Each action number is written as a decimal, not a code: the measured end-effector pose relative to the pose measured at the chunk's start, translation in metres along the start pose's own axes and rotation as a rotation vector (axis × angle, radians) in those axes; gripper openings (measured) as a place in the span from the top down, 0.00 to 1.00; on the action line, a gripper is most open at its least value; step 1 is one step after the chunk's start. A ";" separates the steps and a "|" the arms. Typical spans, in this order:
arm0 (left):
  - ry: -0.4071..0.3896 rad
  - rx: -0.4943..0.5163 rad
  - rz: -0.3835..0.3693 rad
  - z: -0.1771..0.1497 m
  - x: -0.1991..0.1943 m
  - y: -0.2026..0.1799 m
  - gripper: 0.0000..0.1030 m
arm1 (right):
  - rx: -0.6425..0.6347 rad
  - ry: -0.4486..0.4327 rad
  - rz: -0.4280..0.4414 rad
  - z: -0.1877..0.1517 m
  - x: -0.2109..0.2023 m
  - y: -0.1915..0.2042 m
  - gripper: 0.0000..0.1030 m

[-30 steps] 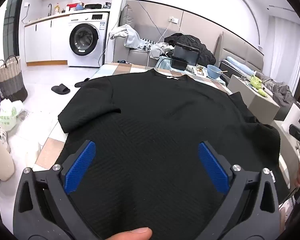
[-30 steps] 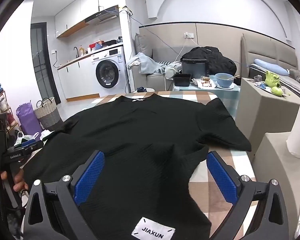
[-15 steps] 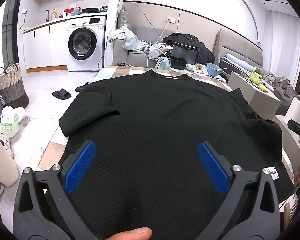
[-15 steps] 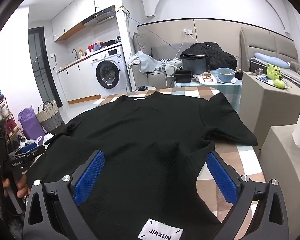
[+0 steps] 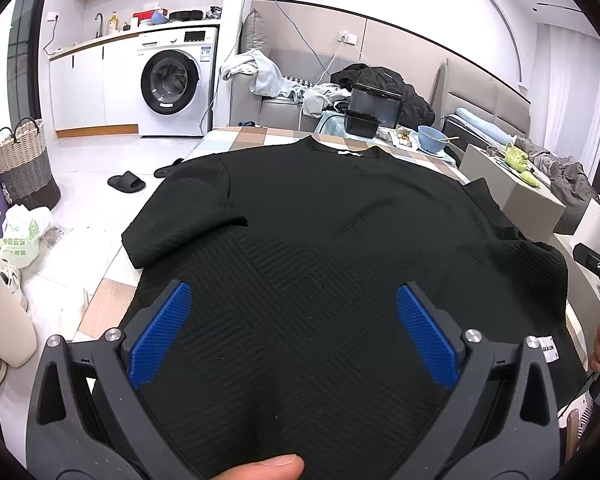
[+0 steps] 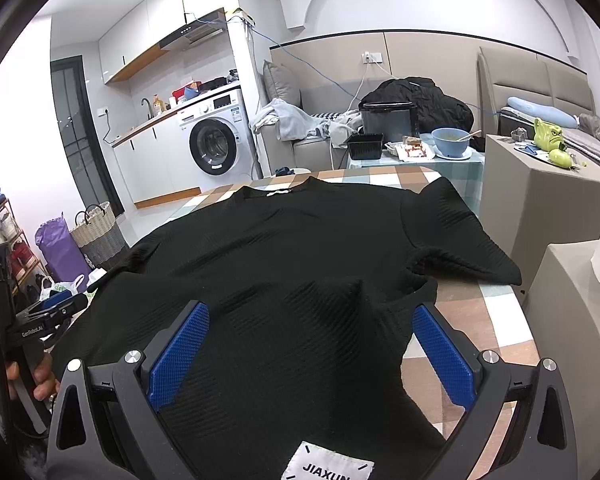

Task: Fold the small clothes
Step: 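Position both grippers over the black T-shirt hem, fingers open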

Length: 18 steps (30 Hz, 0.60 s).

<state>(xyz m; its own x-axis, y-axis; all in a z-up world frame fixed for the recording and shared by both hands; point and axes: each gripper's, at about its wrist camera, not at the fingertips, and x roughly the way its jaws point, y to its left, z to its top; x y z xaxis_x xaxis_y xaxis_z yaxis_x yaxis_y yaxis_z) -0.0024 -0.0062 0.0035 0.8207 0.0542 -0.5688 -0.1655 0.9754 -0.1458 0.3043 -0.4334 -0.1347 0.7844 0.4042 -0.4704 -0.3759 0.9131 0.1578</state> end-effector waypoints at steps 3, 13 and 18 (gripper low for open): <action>0.001 -0.001 0.001 -0.001 0.000 0.001 0.01 | -0.002 0.003 0.000 0.001 0.002 0.001 0.00; 0.011 -0.001 -0.001 -0.001 0.000 0.000 0.01 | 0.006 0.003 -0.002 0.003 0.010 0.003 0.00; 0.014 -0.003 -0.004 -0.002 0.003 -0.001 0.01 | 0.011 0.010 -0.010 0.004 0.013 0.001 0.00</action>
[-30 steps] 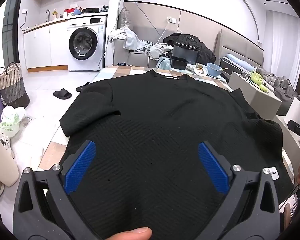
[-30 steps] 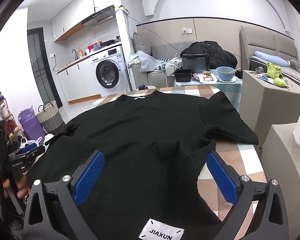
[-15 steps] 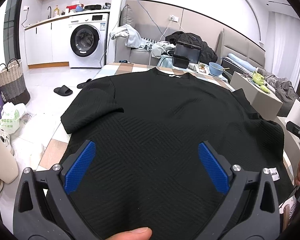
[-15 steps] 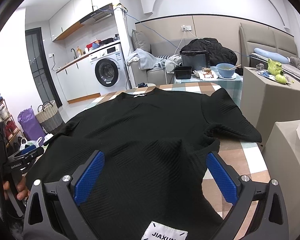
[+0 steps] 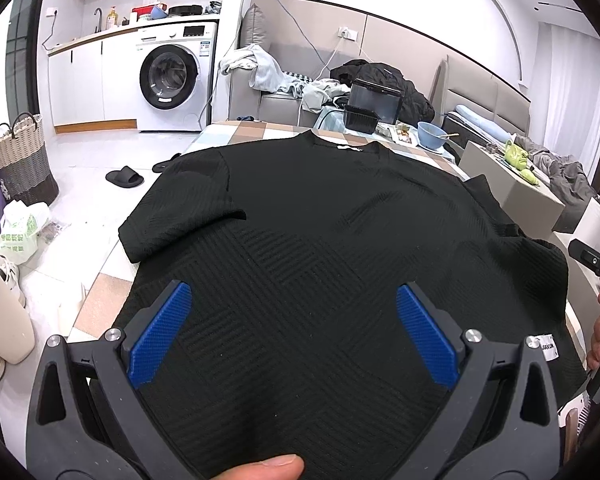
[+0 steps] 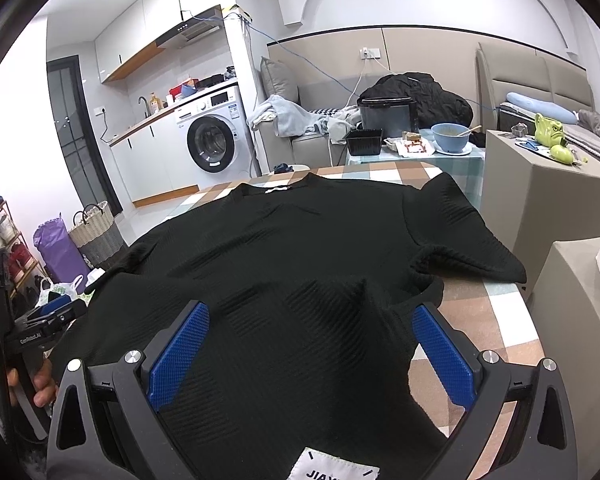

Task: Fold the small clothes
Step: 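Position both grippers over the black T-shirt hem, fingers open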

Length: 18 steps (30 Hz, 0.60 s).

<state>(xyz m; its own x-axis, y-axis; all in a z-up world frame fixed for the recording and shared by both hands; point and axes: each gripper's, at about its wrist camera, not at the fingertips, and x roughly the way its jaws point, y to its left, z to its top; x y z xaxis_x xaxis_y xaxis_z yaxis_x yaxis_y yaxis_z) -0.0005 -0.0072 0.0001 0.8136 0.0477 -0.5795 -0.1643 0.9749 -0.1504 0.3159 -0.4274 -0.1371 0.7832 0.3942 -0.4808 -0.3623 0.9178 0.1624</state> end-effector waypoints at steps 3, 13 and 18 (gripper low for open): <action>0.004 -0.003 0.003 -0.001 0.001 0.001 0.01 | 0.010 -0.011 -0.010 0.001 0.000 -0.001 0.00; 0.002 -0.002 0.004 -0.001 0.003 0.001 0.01 | 0.057 0.002 0.007 0.002 0.007 -0.008 0.00; -0.006 -0.015 -0.001 -0.002 0.004 0.005 0.01 | 0.087 -0.016 0.003 0.005 0.008 -0.013 0.00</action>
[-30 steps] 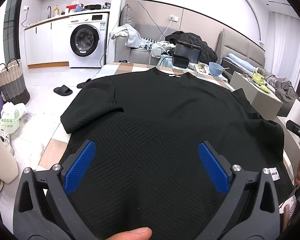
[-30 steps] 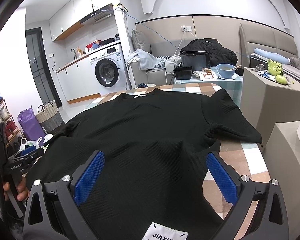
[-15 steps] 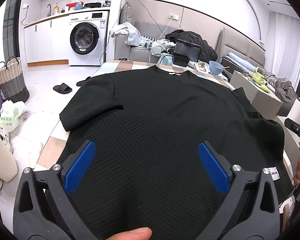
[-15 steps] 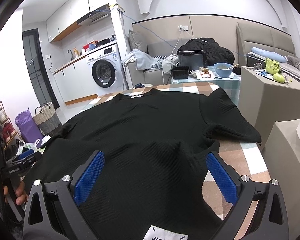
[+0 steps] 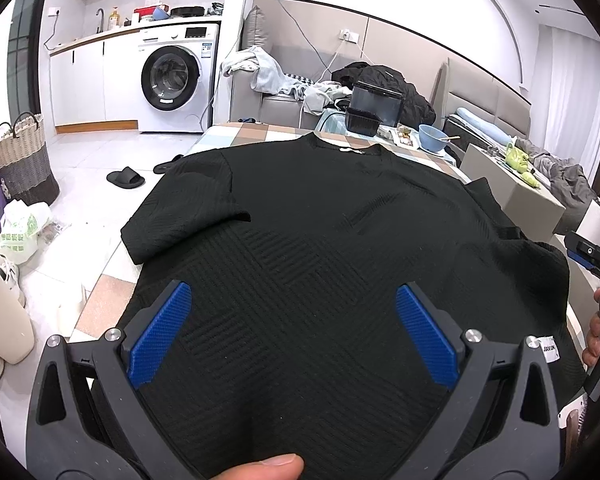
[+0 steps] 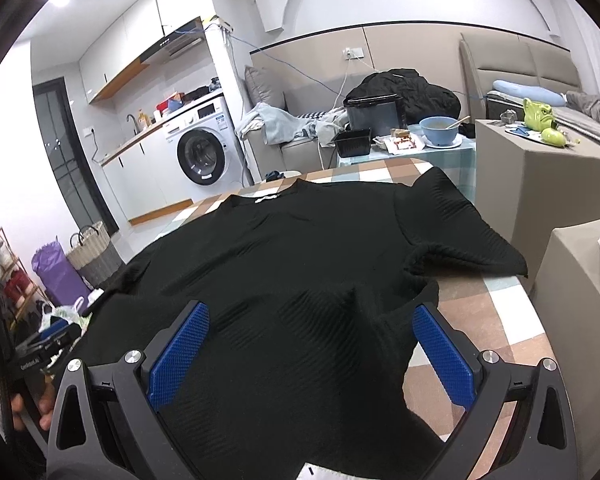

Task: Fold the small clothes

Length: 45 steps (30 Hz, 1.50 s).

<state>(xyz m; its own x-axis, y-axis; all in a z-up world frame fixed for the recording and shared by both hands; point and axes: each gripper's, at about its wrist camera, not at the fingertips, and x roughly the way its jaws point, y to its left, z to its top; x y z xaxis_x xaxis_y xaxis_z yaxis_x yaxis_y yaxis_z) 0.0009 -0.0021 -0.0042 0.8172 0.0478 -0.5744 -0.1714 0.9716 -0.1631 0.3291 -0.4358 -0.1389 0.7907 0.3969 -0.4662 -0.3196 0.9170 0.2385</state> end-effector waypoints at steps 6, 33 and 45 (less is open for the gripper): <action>-0.008 -0.028 -0.003 0.002 0.008 0.008 0.01 | 0.034 0.006 -0.018 0.005 0.007 -0.010 0.00; 0.028 -0.045 -0.013 0.065 0.076 0.008 0.13 | 0.665 0.152 -0.126 0.041 0.070 -0.178 0.19; 0.040 -0.068 -0.006 0.069 0.090 0.014 0.13 | 0.694 0.159 -0.284 0.066 0.103 -0.216 0.50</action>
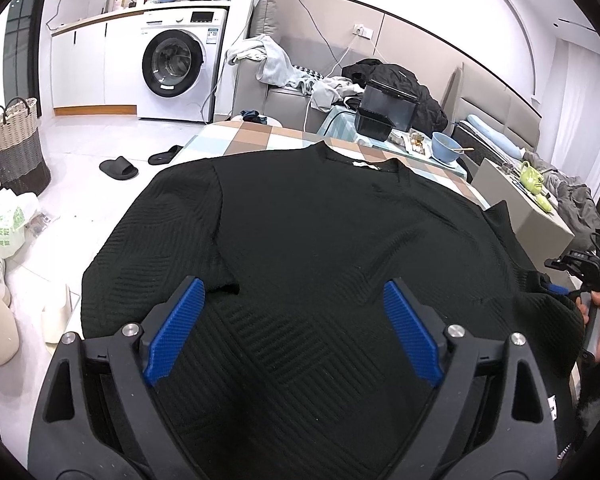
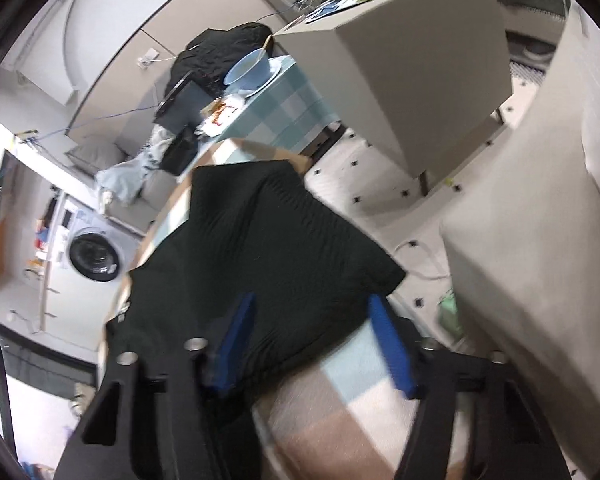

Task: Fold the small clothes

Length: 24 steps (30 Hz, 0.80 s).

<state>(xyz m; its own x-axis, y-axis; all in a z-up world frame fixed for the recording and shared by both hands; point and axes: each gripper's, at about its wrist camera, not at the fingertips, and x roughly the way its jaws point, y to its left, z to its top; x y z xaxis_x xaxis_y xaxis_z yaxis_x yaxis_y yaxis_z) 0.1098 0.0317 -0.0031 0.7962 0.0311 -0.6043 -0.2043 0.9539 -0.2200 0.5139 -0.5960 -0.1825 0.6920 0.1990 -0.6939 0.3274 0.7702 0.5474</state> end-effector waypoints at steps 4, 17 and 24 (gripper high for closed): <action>-0.003 -0.004 0.001 0.000 0.001 0.000 0.13 | 0.014 -0.004 -0.069 0.002 0.004 -0.008 0.73; -0.010 -0.022 -0.011 -0.007 -0.004 0.009 0.13 | -0.027 -0.065 -0.028 0.012 -0.008 0.004 0.97; -0.007 -0.032 -0.010 -0.011 -0.006 0.014 0.12 | 0.017 0.002 -0.061 0.009 0.004 -0.003 0.57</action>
<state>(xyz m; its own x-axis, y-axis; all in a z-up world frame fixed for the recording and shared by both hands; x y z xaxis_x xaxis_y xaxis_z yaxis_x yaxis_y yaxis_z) 0.0964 0.0413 -0.0108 0.8020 0.0237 -0.5968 -0.2141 0.9442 -0.2503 0.5215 -0.6027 -0.1831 0.6693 0.1532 -0.7271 0.3798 0.7705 0.5120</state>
